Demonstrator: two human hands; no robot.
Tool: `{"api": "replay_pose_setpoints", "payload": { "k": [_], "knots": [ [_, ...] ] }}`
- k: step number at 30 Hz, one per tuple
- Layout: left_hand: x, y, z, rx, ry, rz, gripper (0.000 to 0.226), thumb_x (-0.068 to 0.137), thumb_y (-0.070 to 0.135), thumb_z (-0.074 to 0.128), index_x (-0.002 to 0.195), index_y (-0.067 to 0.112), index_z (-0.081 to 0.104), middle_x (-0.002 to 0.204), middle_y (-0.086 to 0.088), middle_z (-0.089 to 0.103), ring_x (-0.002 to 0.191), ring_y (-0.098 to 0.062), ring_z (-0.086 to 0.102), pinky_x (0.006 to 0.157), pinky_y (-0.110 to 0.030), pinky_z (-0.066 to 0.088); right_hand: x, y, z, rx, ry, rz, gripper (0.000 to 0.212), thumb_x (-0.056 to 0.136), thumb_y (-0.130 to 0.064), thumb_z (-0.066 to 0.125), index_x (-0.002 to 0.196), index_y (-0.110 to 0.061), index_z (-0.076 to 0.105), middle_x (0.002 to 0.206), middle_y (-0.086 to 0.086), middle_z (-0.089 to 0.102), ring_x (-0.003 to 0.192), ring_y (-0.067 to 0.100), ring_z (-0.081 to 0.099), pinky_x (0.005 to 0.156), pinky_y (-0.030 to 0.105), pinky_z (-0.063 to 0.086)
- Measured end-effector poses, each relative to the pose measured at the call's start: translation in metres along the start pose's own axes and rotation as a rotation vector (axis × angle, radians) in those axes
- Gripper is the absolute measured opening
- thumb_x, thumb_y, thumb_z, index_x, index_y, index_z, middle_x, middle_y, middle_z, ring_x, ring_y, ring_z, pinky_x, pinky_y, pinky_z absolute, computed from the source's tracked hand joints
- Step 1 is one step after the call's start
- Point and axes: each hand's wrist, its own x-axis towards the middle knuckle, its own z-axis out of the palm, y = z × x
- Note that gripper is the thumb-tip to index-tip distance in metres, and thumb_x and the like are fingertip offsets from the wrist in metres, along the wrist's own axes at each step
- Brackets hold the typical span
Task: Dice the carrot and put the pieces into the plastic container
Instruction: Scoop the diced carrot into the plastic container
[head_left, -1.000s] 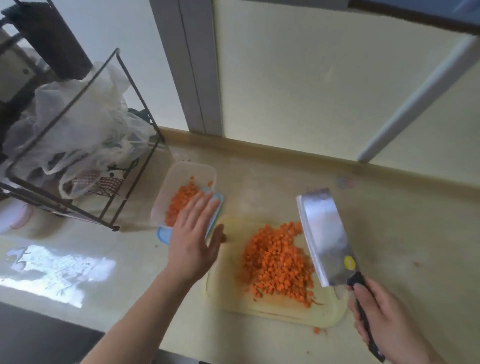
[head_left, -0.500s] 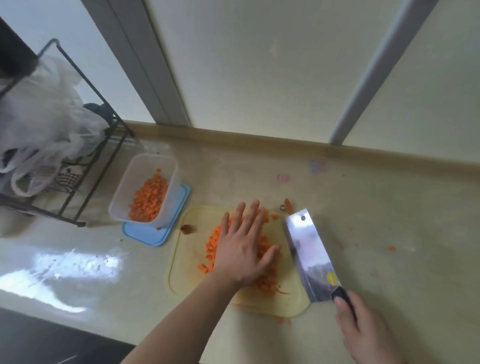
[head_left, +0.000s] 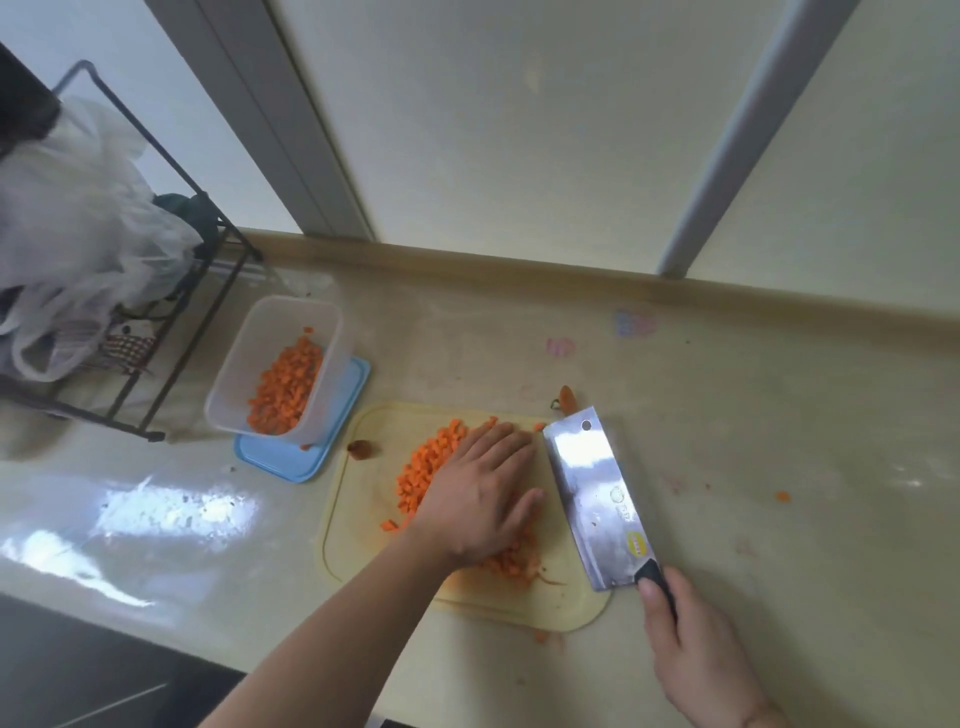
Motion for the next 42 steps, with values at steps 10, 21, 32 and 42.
{"api": "replay_pose_setpoints", "payload": {
  "k": [10,21,32,42],
  "knots": [
    [-0.022,0.027,0.018,-0.05,0.089,-0.126,0.078,0.096,0.071,0.038,0.152,0.017,0.046,0.162,0.001,0.037,0.154,-0.018,0.023,0.125,-0.044,0.018,0.009,-0.028,0.013,0.026,-0.275,0.068,0.021,0.098,-0.036,0.039,0.097,-0.022,0.054,0.042,0.005,0.059,0.035,0.02,0.059,0.047,0.026,0.052],
    [-0.022,0.028,0.029,0.006,0.21,-0.112,0.062,0.099,0.046,0.052,0.149,0.008,0.05,0.16,-0.006,0.041,0.152,-0.025,0.029,0.125,-0.045,0.022,0.012,-0.037,0.028,0.078,-0.329,-0.068,0.027,0.1,-0.036,0.033,0.08,-0.022,0.046,0.053,0.012,0.057,0.031,0.022,0.055,0.045,0.035,0.048],
    [-0.015,0.048,0.028,-0.019,0.279,-0.098,0.046,0.103,0.029,0.047,0.141,0.005,0.058,0.151,-0.008,0.052,0.146,-0.028,0.041,0.119,-0.046,0.034,0.005,-0.028,0.004,0.273,-0.34,-0.036,0.03,0.101,-0.028,0.036,0.078,-0.014,0.05,0.046,0.007,0.049,0.027,0.026,0.044,0.036,0.023,0.031],
    [-0.005,0.052,0.016,-0.015,0.271,-0.123,0.047,0.103,0.029,0.046,0.141,0.005,0.058,0.149,-0.009,0.054,0.143,-0.03,0.044,0.12,-0.045,0.032,0.011,-0.034,-0.008,0.297,-0.36,-0.031,0.035,0.1,-0.037,0.034,0.08,-0.012,0.049,0.046,0.009,0.049,0.026,0.027,0.045,0.035,0.024,0.033]
  ]
}}
